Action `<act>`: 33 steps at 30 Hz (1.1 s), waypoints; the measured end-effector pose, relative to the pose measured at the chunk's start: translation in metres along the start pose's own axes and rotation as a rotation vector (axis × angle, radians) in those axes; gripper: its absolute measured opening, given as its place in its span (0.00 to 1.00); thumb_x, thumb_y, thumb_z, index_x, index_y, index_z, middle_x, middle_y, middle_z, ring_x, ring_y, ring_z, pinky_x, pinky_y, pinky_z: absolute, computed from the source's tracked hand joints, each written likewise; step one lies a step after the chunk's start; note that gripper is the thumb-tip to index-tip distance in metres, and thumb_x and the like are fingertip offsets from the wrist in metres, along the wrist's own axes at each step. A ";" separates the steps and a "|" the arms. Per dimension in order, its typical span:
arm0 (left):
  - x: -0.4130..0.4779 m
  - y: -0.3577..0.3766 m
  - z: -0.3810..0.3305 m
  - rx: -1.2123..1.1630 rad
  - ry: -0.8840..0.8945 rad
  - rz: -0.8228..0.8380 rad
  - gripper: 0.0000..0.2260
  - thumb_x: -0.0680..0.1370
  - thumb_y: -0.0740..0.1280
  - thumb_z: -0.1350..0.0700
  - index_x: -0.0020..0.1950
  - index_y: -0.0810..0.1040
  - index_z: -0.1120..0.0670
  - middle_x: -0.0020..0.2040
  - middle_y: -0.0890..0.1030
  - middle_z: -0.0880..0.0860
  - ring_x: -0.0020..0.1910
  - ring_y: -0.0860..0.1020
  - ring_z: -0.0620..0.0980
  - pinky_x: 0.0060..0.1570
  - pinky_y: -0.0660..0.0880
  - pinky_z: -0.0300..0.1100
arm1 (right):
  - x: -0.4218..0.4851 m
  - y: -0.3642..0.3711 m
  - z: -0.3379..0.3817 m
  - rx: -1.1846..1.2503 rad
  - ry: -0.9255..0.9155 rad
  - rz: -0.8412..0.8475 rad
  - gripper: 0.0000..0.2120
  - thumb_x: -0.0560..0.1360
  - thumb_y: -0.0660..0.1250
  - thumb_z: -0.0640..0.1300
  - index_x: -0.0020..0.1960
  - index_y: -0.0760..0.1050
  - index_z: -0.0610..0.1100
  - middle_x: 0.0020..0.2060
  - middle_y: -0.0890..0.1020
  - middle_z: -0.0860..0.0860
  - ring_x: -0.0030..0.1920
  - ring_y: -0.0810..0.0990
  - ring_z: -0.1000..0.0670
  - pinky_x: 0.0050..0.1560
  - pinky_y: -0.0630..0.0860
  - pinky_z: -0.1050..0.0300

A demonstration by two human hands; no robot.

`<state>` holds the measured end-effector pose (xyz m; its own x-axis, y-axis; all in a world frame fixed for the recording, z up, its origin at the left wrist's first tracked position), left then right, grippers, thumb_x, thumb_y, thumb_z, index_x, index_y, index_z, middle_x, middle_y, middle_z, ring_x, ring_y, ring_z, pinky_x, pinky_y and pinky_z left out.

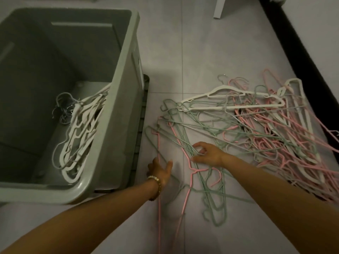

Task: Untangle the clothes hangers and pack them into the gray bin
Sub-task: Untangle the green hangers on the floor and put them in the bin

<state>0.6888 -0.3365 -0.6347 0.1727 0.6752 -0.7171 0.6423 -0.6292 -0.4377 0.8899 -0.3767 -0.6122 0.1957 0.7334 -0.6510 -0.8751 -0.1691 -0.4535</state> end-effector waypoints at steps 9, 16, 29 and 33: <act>0.025 -0.008 -0.002 -0.129 0.119 0.070 0.14 0.81 0.55 0.49 0.46 0.75 0.56 0.41 0.76 0.53 0.42 0.74 0.51 0.43 0.67 0.39 | 0.000 0.000 -0.013 0.193 -0.081 -0.132 0.11 0.69 0.75 0.44 0.36 0.73 0.44 0.24 0.71 0.55 0.26 0.69 0.59 0.31 0.67 0.69; 0.010 0.000 -0.075 -0.299 0.331 0.062 0.26 0.80 0.57 0.45 0.62 0.72 0.68 0.59 0.75 0.70 0.59 0.75 0.64 0.58 0.73 0.49 | -0.027 -0.041 0.022 0.297 -0.213 -0.255 0.09 0.73 0.71 0.39 0.37 0.72 0.40 0.25 0.77 0.47 0.23 0.77 0.61 0.29 0.74 0.67; -0.048 -0.027 -0.202 -0.737 0.592 0.392 0.19 0.82 0.47 0.45 0.56 0.75 0.51 0.49 0.82 0.51 0.43 0.84 0.47 0.41 0.82 0.37 | -0.071 -0.118 0.072 0.412 -0.347 -0.514 0.03 0.75 0.67 0.39 0.49 0.78 0.43 0.36 0.82 0.45 0.28 0.80 0.55 0.29 0.76 0.67; -0.044 -0.028 -0.191 -0.747 0.577 0.360 0.20 0.82 0.47 0.44 0.56 0.75 0.51 0.49 0.82 0.52 0.42 0.84 0.48 0.39 0.81 0.37 | -0.083 -0.141 0.074 0.319 -0.343 -0.598 0.08 0.75 0.67 0.41 0.54 0.78 0.39 0.32 0.82 0.47 0.20 0.76 0.59 0.23 0.71 0.68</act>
<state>0.8061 -0.2755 -0.4871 0.6560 0.7003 -0.2816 0.7501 -0.5633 0.3465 0.9640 -0.3646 -0.4492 0.5741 0.8126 -0.1000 -0.7590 0.4823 -0.4374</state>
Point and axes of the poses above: each hand's wrist, its own x-axis towards the middle knuckle, its own y-axis out of the palm, z = x × y, the point moved 7 cm from there along x, towards the middle knuckle
